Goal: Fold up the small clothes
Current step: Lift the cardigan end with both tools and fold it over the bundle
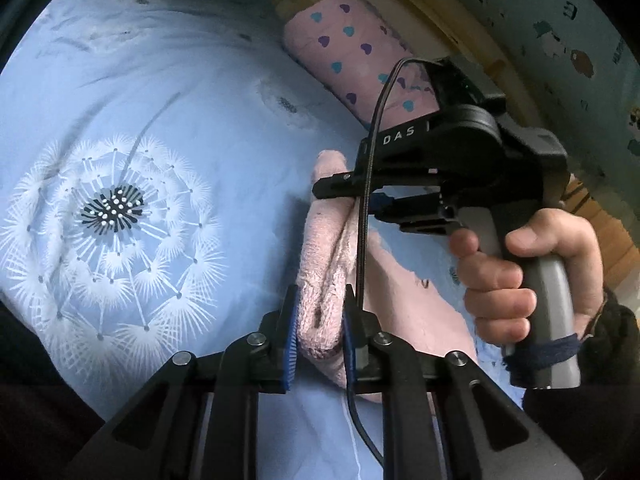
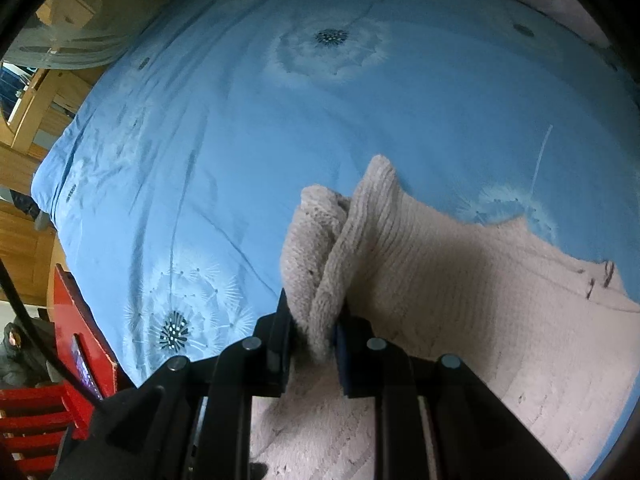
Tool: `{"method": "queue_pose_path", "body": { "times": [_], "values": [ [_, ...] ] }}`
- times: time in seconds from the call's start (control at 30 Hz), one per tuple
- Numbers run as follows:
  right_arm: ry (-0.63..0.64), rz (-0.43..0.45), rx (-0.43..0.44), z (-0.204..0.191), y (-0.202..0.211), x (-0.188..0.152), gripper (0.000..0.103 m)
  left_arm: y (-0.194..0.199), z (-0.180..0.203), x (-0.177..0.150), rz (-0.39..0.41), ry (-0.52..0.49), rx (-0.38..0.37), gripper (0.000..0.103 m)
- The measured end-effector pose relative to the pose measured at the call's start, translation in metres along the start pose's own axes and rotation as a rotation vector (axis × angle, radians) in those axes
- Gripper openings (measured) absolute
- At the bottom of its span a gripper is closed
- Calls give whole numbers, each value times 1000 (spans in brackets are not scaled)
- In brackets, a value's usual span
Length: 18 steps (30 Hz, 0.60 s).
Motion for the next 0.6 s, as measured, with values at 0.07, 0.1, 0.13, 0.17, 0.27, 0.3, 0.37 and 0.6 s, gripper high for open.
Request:
{"method": "queue_pose_path", "body": {
  "times": [0.07,0.1,0.13,0.17,0.27,0.3,0.37,0.6],
  "values": [
    [15,0,-11,-5,-3,3,18,3,-1,4,6,4,-12,0],
    [23,-2,-15,-9,-4,4,18,5,-1,6,18,3,-11,0],
    [29,-4,-17,-12,-5,6,17,10,-3,4,24,0,-15,0],
    [32,-4,-19,-16,-6,8,17,13,-4,5,32,-2,-20,0],
    [24,3,-30,-29,-6,12,17,27,-11,10,68,9,-12,0],
    [31,6,-39,-35,-6,14,17,31,-13,13,73,18,-19,0],
    [48,12,-55,-48,-6,15,17,40,-19,17,86,35,-24,0],
    [115,16,-67,-100,-3,25,16,74,-35,31,178,40,68,0]
  ]
}}
Point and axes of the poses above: each gripper's, at about its wrist camera, not at the fingertips, and y roughly against the way its jaws point, z to its right, x to its top, the point moved 6 cm from there along -y, roughly the way its jaws point, and after that the axes turned 13 degrees about -z, right-handed, at the moved point
